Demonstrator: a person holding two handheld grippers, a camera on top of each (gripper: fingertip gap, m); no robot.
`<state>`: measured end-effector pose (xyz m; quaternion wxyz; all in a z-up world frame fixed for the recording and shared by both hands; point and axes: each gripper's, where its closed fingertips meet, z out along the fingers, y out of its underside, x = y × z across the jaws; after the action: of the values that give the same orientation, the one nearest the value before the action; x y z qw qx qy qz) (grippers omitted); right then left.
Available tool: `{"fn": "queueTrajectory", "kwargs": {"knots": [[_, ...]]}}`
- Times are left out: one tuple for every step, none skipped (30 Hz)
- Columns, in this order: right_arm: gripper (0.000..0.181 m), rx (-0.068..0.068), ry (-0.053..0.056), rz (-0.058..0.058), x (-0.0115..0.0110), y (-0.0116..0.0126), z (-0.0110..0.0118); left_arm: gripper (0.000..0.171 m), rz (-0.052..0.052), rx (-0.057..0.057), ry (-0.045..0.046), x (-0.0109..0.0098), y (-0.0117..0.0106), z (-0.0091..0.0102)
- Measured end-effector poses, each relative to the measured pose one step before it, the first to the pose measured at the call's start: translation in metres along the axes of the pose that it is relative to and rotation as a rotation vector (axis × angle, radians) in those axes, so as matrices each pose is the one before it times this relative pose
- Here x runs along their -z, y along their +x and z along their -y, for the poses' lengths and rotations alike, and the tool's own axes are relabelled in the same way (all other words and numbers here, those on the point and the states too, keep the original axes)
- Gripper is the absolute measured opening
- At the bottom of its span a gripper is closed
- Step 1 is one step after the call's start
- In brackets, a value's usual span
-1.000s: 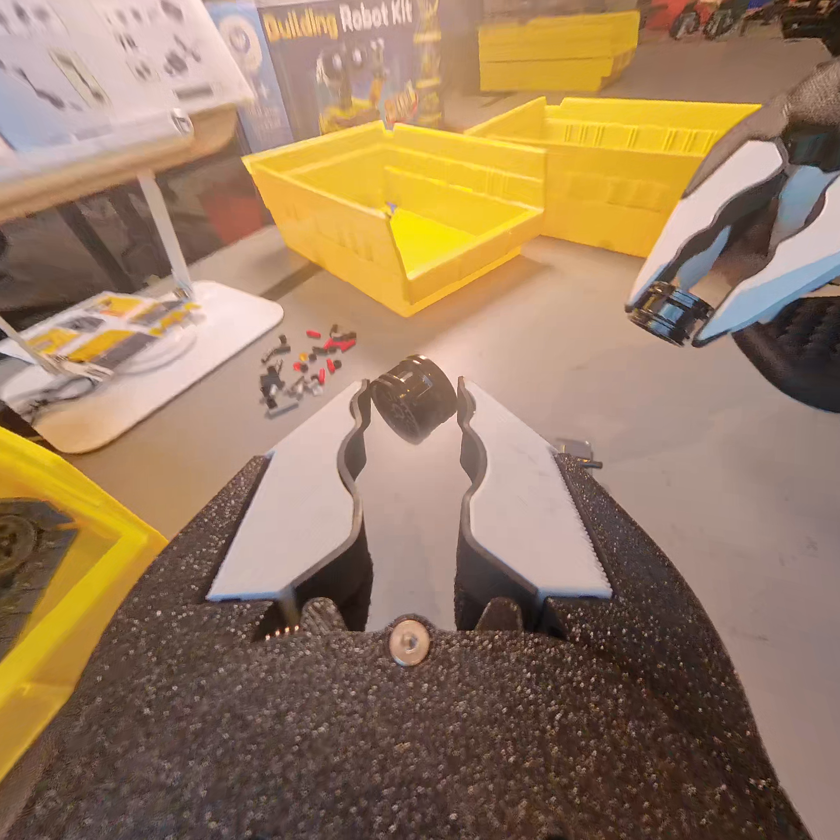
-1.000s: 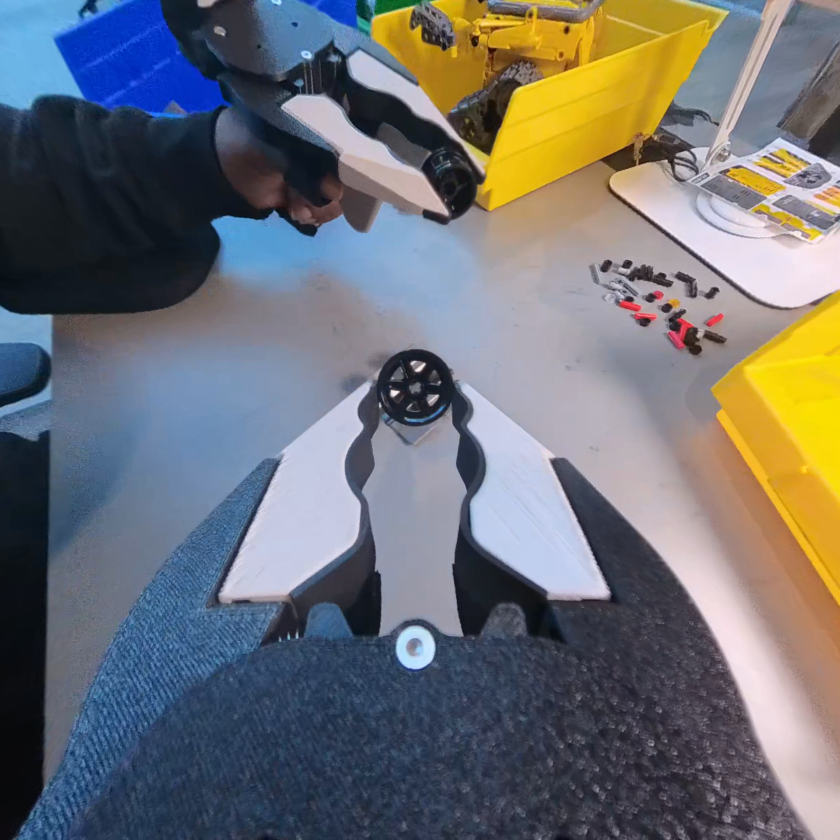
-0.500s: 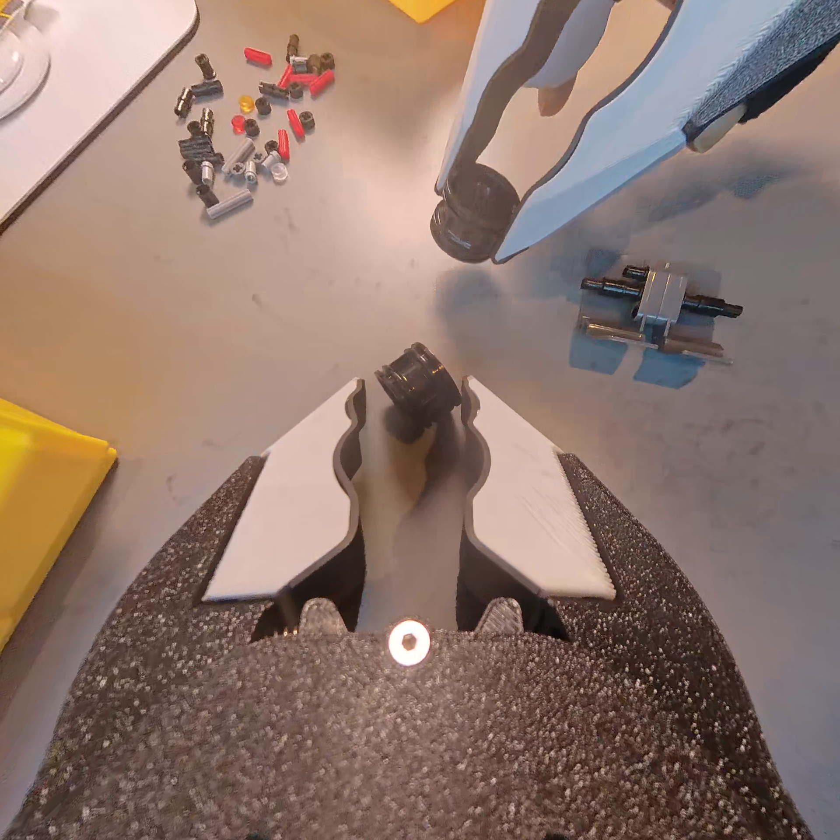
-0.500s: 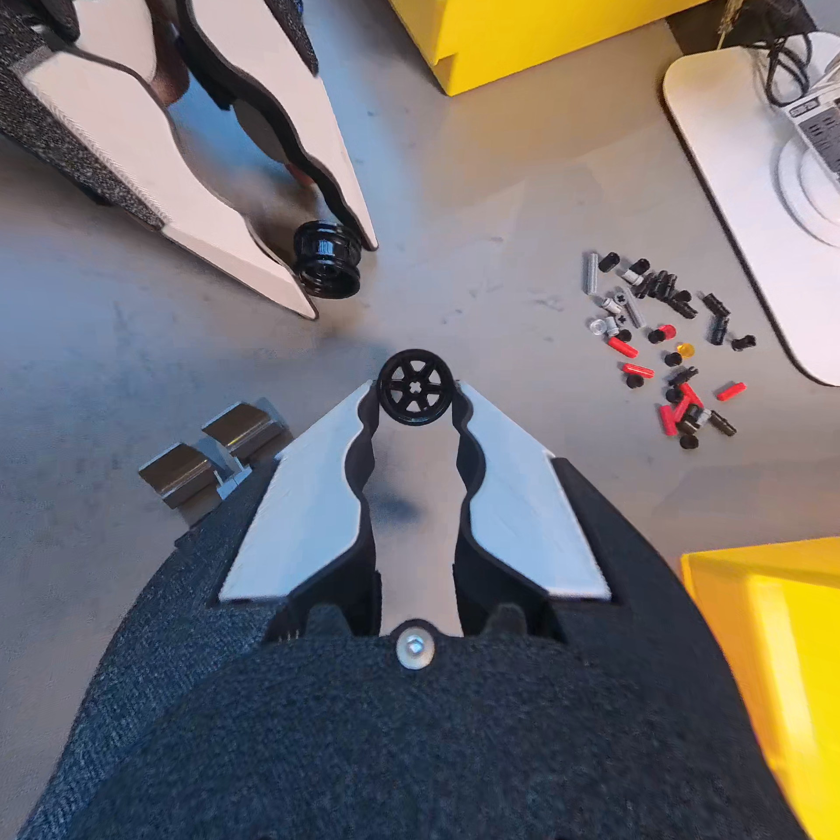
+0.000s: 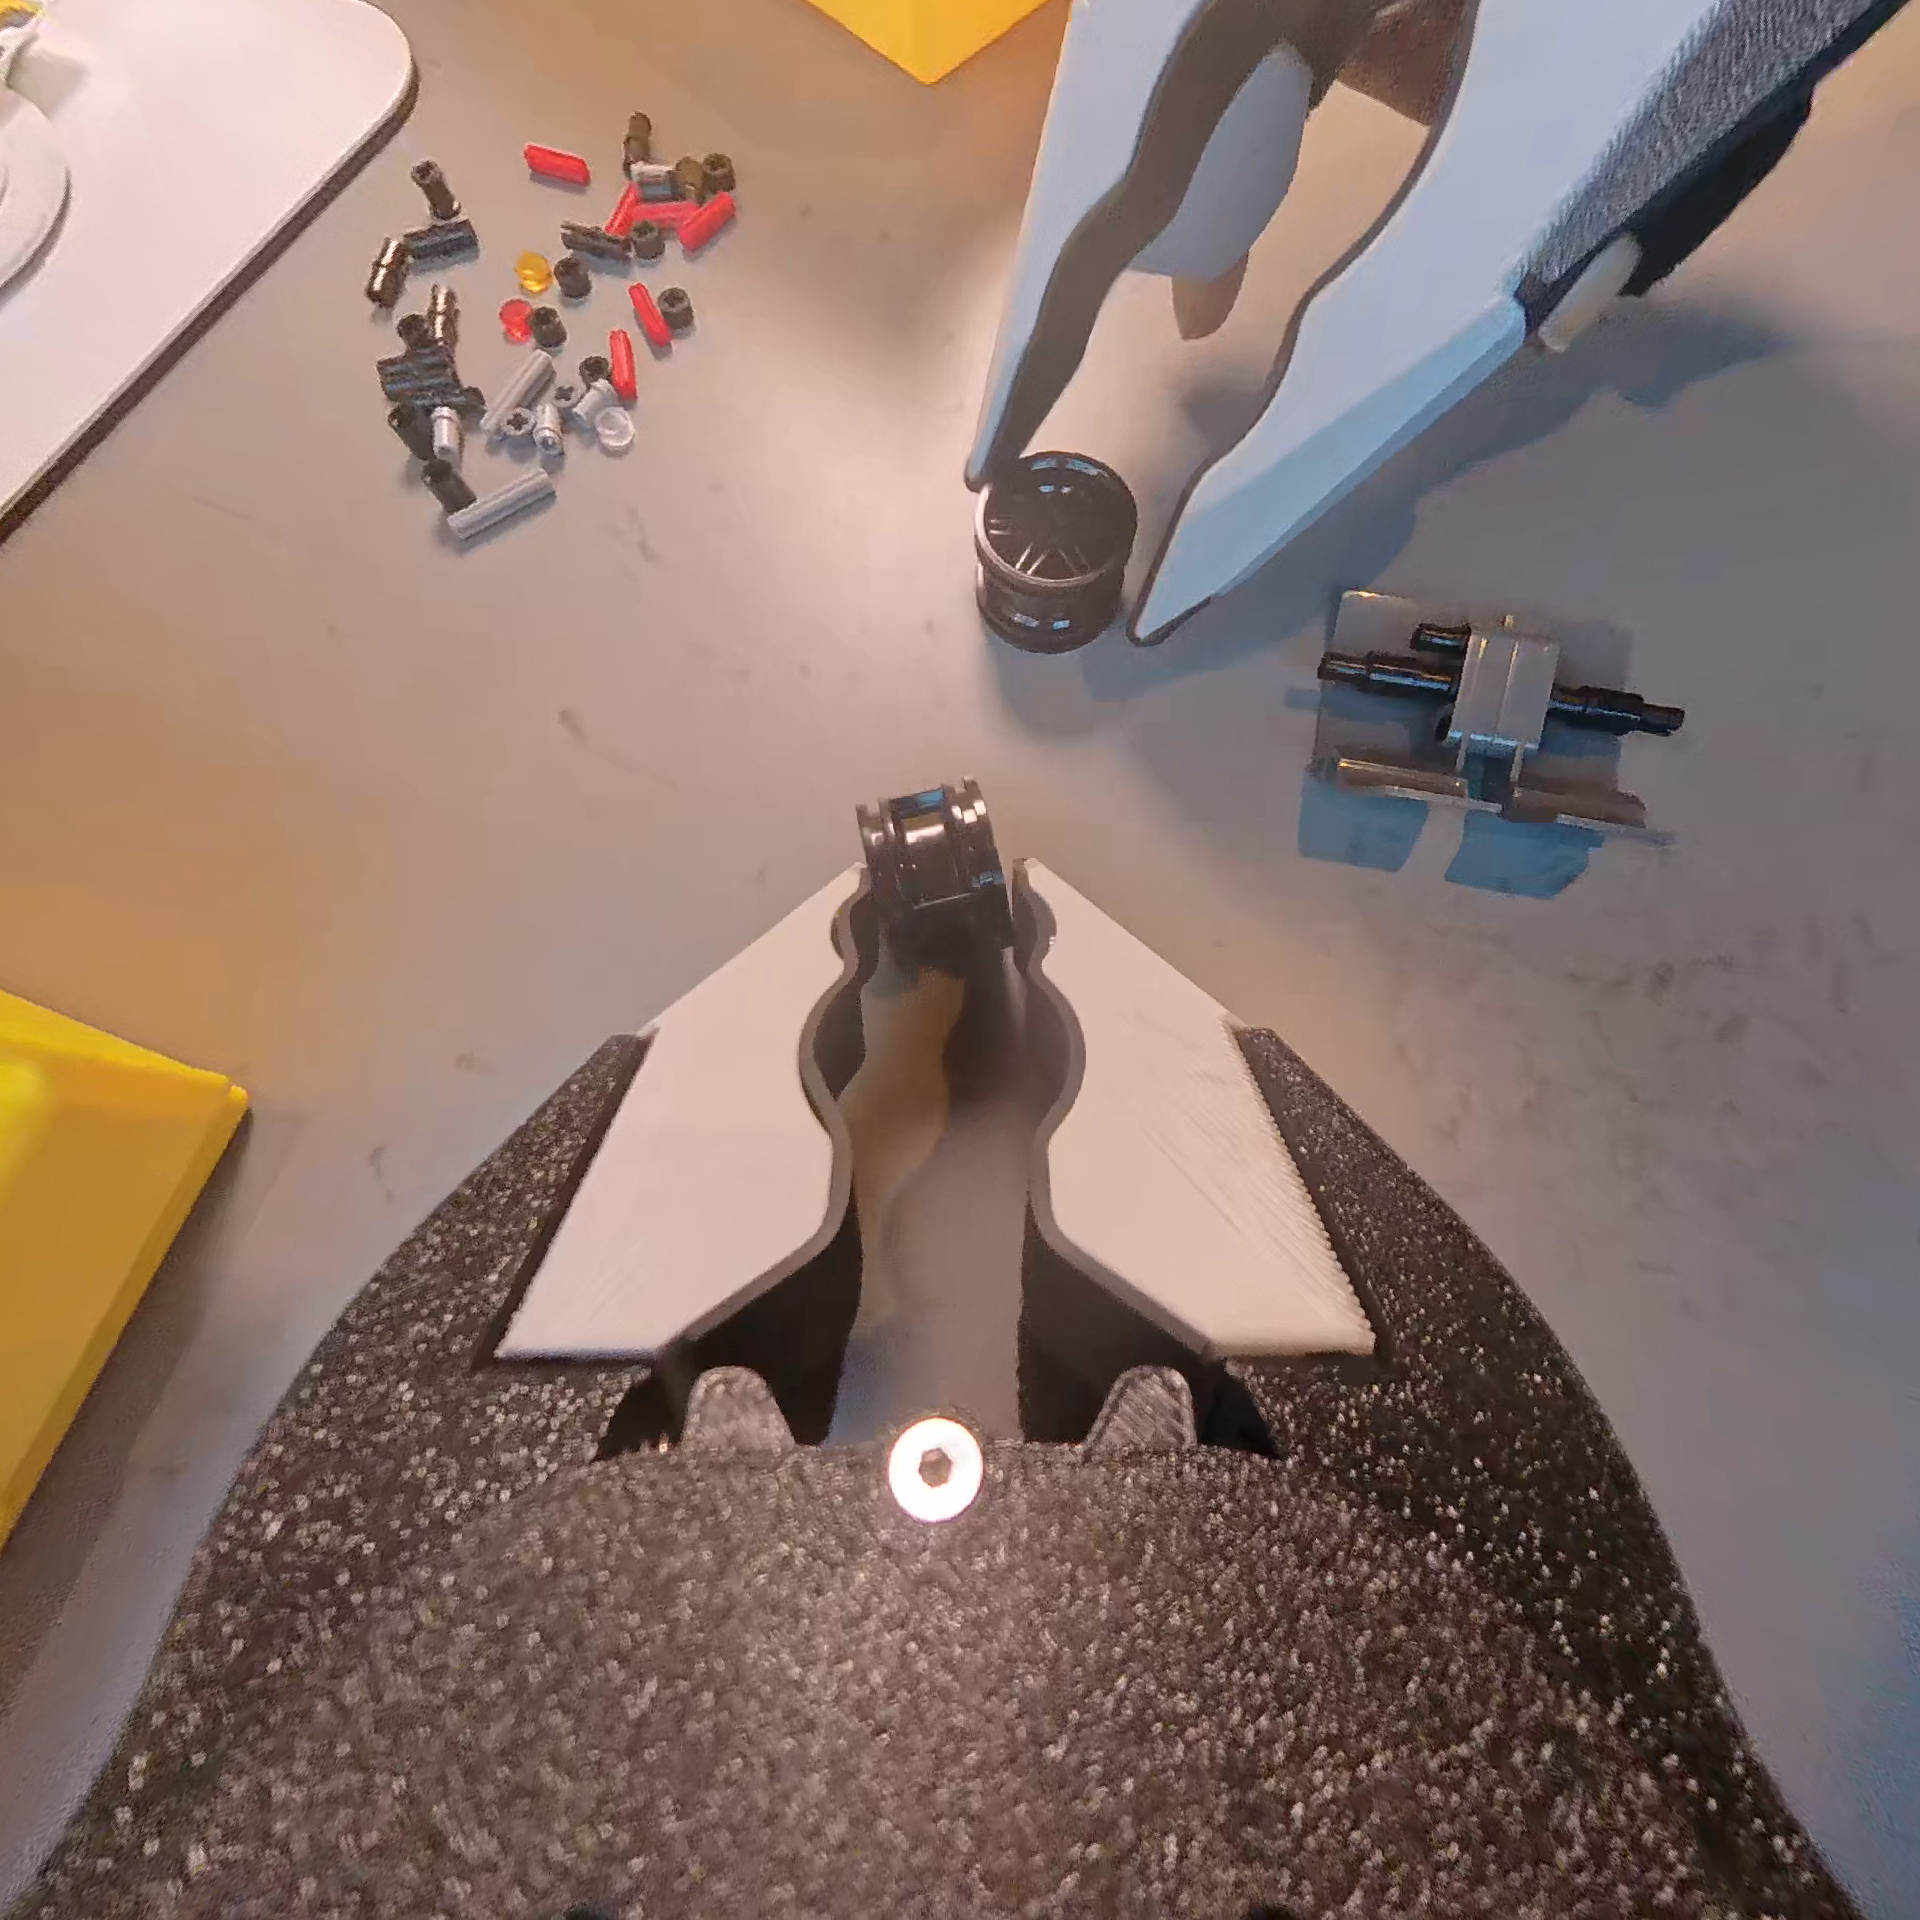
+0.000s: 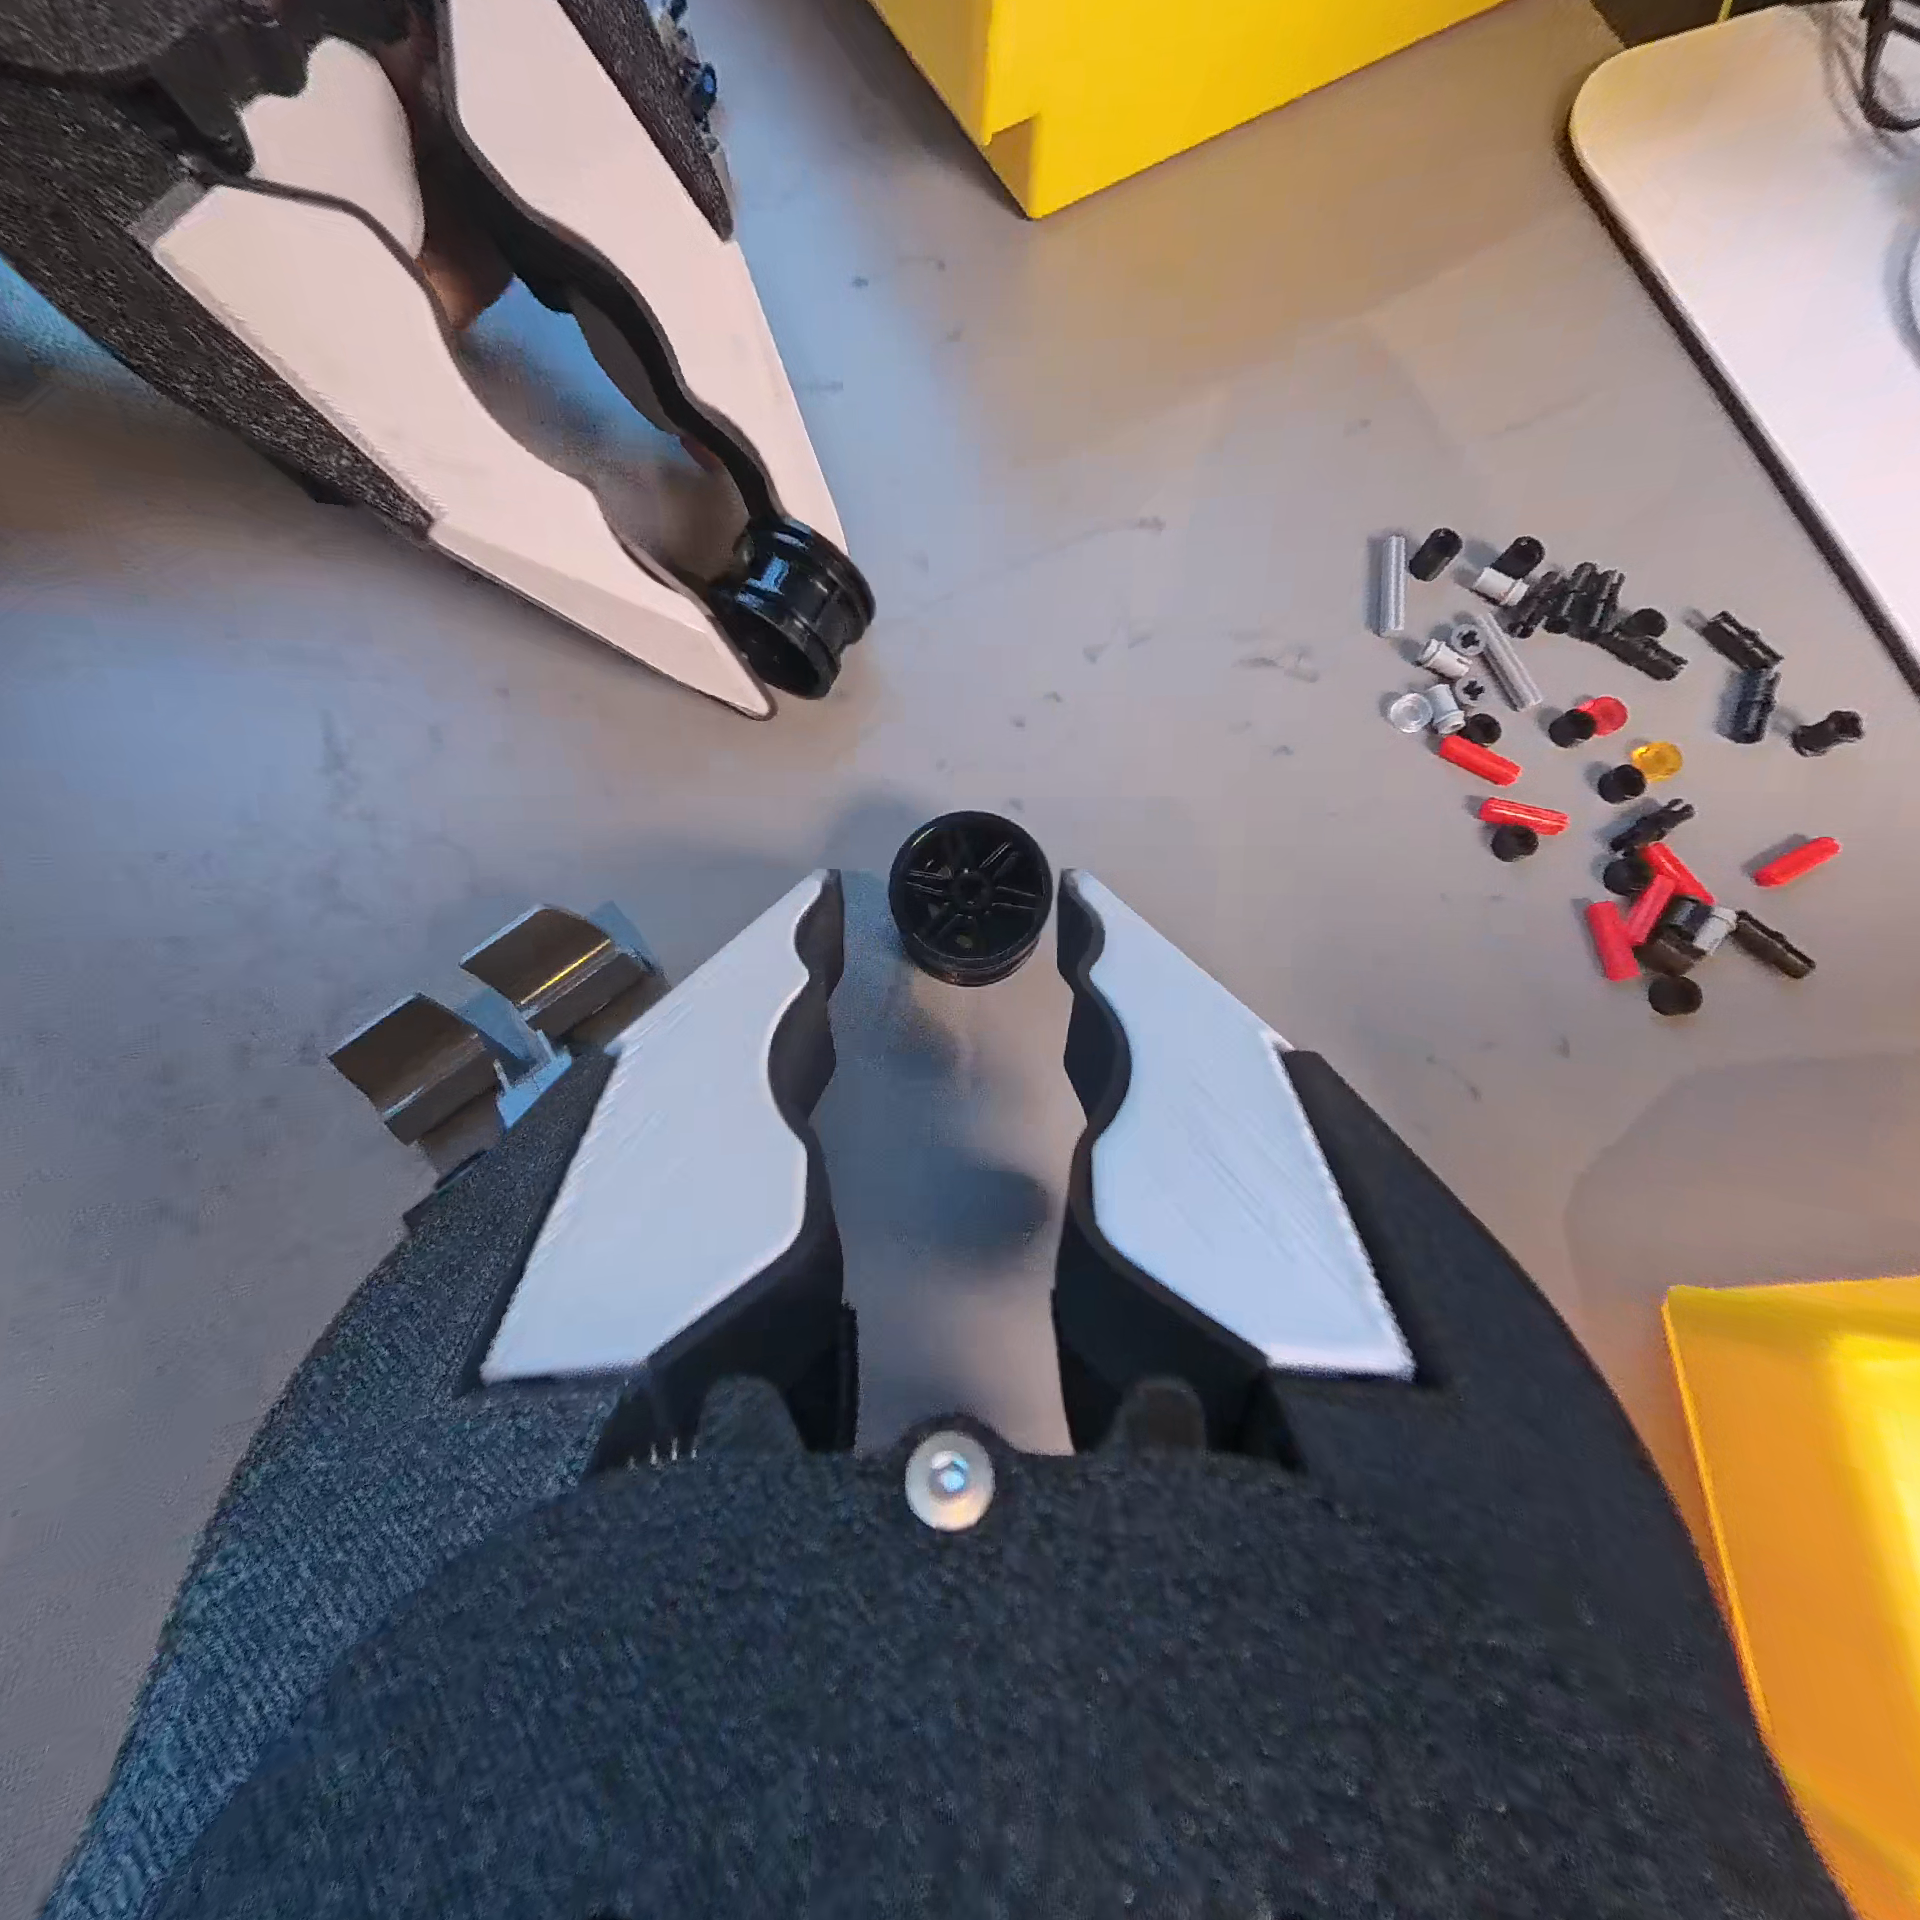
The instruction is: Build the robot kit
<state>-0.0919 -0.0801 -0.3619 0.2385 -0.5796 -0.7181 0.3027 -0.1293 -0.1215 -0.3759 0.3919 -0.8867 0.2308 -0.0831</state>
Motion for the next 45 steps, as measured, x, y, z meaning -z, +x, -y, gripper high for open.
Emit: {"fn": "queueTrajectory", "kwargs": {"knots": [[0.041, -0.01, 0.0185, 0.0074, 0.00326, 0.00004, 0.00153, 0.023, -0.0116, -0.0076, 0.00049, -0.00055, 0.00089, 0.00068], [0.041, -0.0129, 0.0123, 0.0037, 0.0028, 0.00088, 0.00067, 0.023, -0.0106, -0.001, -0.00146, -0.00109, 0.00029, 0.00113], [0.041, -0.0086, 0.0151, -0.0005, 0.00212, 0.00134, 0.00104, 0.023, -0.0124, -0.0033, -0.00009, -0.00147, 0.00053, 0.00147], [0.041, -0.0078, 0.0129, -0.0003, 0.00127, 0.00083, 0.00074, 0.023, -0.0134, -0.0091, 0.00038, -0.00153, 0.00039, 0.00143], [0.041, -0.0087, -0.0014, 0.0021, -0.00018, 0.00009, -0.00095, 0.023, -0.0114, -0.0058, -0.0012, -0.00123, -0.00001, 0.0013], [0.04, -0.0003, -0.01, 0.0039, -0.00136, -0.00089, -0.00239, 0.023, -0.0127, 0.001, -0.00283, -0.0009, 0.00038, 0.00157], [0.035, 0.0131, -0.0119, 0.0045, -0.00218, -0.00212, -0.00288, 0.023, -0.0189, 0.0026, 0.00158, -0.00052, 0.00172, 0.00255], [0.029, 0.0175, -0.0064, -0.0082, -0.00207, -0.00074, -0.00201, 0.023, -0.0284, 0.0133, 0.00853, 0.0, 0.00298, 0.00378], [0.029, 0.0023, 0.0069, -0.0124, -0.00096, 0.00019, 0.00054, 0.023, -0.0257, 0.0264, 0.01688, 0.00059, 0.00185, 0.00558], [0.029, -0.0033, 0.0004, -0.0045, -0.00011, -0.00047, 0.00037, 0.023, -0.0096, 0.025, 0.02815, 0.00132, -0.00058, 0.00742], [0.029, 0.0116, 0.0035, -0.0093, 0.00083, -0.00016, 0.00083, 0.023, 0.0094, 0.0033, 0.02771, 0.00188, -0.00199, 0.00716], [0.029, 0.0194, -0.0007, -0.0208, 0.00149, 0.00108, -0.00014, 0.023, 0.0433, -0.043, 0.01287, 0.00188, -0.00407, 0.00445], [0.03, 0.0171, -0.014, -0.0221, 0.00129, 0.00144, -0.00232, 0.023, 0.0775, -0.0935, -0.01119, 0.00135, -0.00651, 0.00008], [0.033, 0.0149, -0.012, -0.0092, 0.00117, 0.0, -0.00261, 0.023, 0.0855, -0.1134, -0.03065, 0.00062, -0.00601, -0.00366], [0.04, 0.0088, 0.0048, -0.0025, 0.00121, -0.00044, -0.00054, 0.023, 0.0532, -0.0986, -0.03052, -0.00048, -0.00076, -0.00447], [0.044, 0.0093, 0.0193, 0.0052, 0.00183, -0.00087, 0.00186, 0.025, 0.0301, -0.0672, -0.0166, -0.00092, 0.00242, -0.00278], [0.046, 0.0093, 0.0269, 0.01, 0.00257, -0.00096, 0.00356, 0.029, 0.0183, -0.0464, -0.00775, -0.00055, 0.00356, -0.00183], [0.047, 0.0036, 0.0332, 0.0108, 0.00312, -0.00068, 0.00525, 0.036, 0.0023, -0.0385, -0.00804, 0.0005, 0.0047, -0.00183], [0.047, -0.0052, 0.039, 0.0176, 0.00313, -0.00141, 0.00625, 0.039, -0.0073, -0.0327, 0.00167, 0.00215, 0.00487, -0.0006], [0.047, -0.0117, 0.0357, 0.0238, 0.00244, -0.00216, 0.00554, 0.041, -0.0137, -0.0166, 0.01188, 0.00346, 0.00436, 0.0006], [0.047, -0.0099, 0.0258, 0.0201, 0.00179, -0.00186, 0.00343, 0.042, -0.0122, 0.0066, 0.01377, 0.00408, 0.00235, 0.00023], [0.046, -0.0035, 0.0132, 0.0076, 0.00131, -0.0001, 0.00083, 0.042, -0.0205, 0.0262, 0.01371, 0.00396, 0.00166, -0.00047], [0.046, -0.0011, 0.0023, -0.0002, 0.00105, 0.00118, -0.00131, 0.042, -0.0367, 0.0418, 0.02483, 0.00379, 0.00276, 0.00082], [0.046, -0.0025, -0.0027, 0.0025, 0.00092, 0.00074, -0.0024, 0.039, -0.0525, 0.0524, 0.04451, 0.00427, 0.0044, 0.00366], [0.046, -0.0041, -0.005, 0.0063, 0.00088, 0.00033, -0.00295, 0.035, -0.0493, 0.056, 0.05321, 0.00394, 0.0037, 0.0053], [0.046, -0.0044, -0.0045, 0.0028, 0.00101, 0.00068, -0.00275, 0.034, -0.0154, 0.0527, 0.04128, 0.00258, -0.00156, 0.00407], [0.046, -0.0044, -0.0007, 0.0002, 0.0011, 0.00102, -0.00186, 0.033, 0.0075, 0.0448, 0.01529, 0.00049, -0.00527, 0.00106], [0.046, -0.0056, 0.0017, 0.0033, 0.00078, 0.00042, -0.00094, 0.034, 0.0039, 0.0347, -0.00454, -0.00144, -0.0044, -0.0009], [0.046, -0.0047, 0.0023, 0.0055, 0.00045, -0.0003, -0.00031, 0.036, 0.0099, 0.0249, -0.0115, -0.00298, -0.00475, -0.00095], [0.045, 0.0, 0.0009, 0.0029, 0.0, 0.00009, -0.00002, 0.037, 0.0112, 0.0125, -0.01271, -0.0035, -0.00392, -0.00004], [0.045, 0.0036, -0.0006, -0.0001, -0.00006, 0.0002, -0.00002, 0.033, -0.0041, -0.0015, -0.0161, -0.00348, -0.00064, -0.00009], [0.045, 0.003, -0.0006, 0.0, -0.00004, 0.00017, 0.00021, 0.022, -0.0041, -0.0124, -0.0301, -0.00348, 0.00021, -0.00192], [0.045, 0.0007, 0.0012, 0.0004, 0.00029, -0.00008, 0.0004, 0.02, 0.0183, -0.029, -0.03303, -0.00294, -0.00181, -0.00251], [0.045, 0.0, 0.0012, 0.0005, 0.00061, 0.00008, 0.0002, 0.02, 0.042, -0.0561, -0.01369, -0.00128, -0.00301, -0.00025], [0.045, 0.0001, -0.0011, -0.0008, 0.0009, 0.00017, -0.00046, 0.02, 0.0398, -0.0811, 0.00353, 0.0004, -0.00004, 0.00184], [0.045, 0.0014, -0.0035, -0.0027, 0.0011, 0.00032, -0.00081, 0.02, 0.0362, -0.0964, 0.00197, 0.00131, 0.0023, 0.00168], [0.045, 0.0036, -0.0036, -0.0038, 0.00101, 0.00043, -0.00088, 0.02, 0.0331, -0.1067, -0.00506, 0.0011, 0.00404, 0.00043], [0.045, 0.0046, -0.0044, -0.002, 0.00072, 0.00003, -0.00101, 0.02, 0.0442, -0.1104, -0.01061, 0.00082, 0.00289, -0.00039], [0.045, 0.0047, -0.0043, -0.0008, 0.00018, -0.00022, -0.00101, 0.02, 0.0293, -0.0971, -0.01101, 0.00117, 0.00398, -0.00017], [0.045, 0.0019, -0.003, -0.0006, -0.00014, -0.00007, -0.00079, 0.02, -0.0108, -0.0574, -0.01278, 0.001, 0.00739, -0.00045], [0.045, -0.0022, -0.002, 0.0, -0.00039, 0.00012, -0.00064, 0.022, -0.0244, -0.0172, -0.00594, 0.00082, 0.00711, 0.00021], [0.045, -0.003, -0.0009, 0.0012, -0.00044, -0.00008, -0.00026, 0.021, -0.0099, 0.0027, 0.00191, 0.00084, 0.00314, 0.00042], [0.045, -0.0013, 0.0007, 0.0007, -0.00018, -0.00029, -0.00006, 0.023, -0.0101, 0.0115, 0.00926, 0.00161, 0.00093, 0.0006], [0.045, 0.0002, 0.0001, 0.0008, -0.00008, -0.00038, 0.00006, 0.028, -0.0324, 0.0409, 0.01758, 0.0022, 0.00169, 0.00113], [0.045, 0.0005, 0.0003, 0.0001, 0.00016, -0.00042, 0.00016, 0.033, -0.0582, 0.077, 0.02618, 0.00262, 0.00355, 0.00155]]}}
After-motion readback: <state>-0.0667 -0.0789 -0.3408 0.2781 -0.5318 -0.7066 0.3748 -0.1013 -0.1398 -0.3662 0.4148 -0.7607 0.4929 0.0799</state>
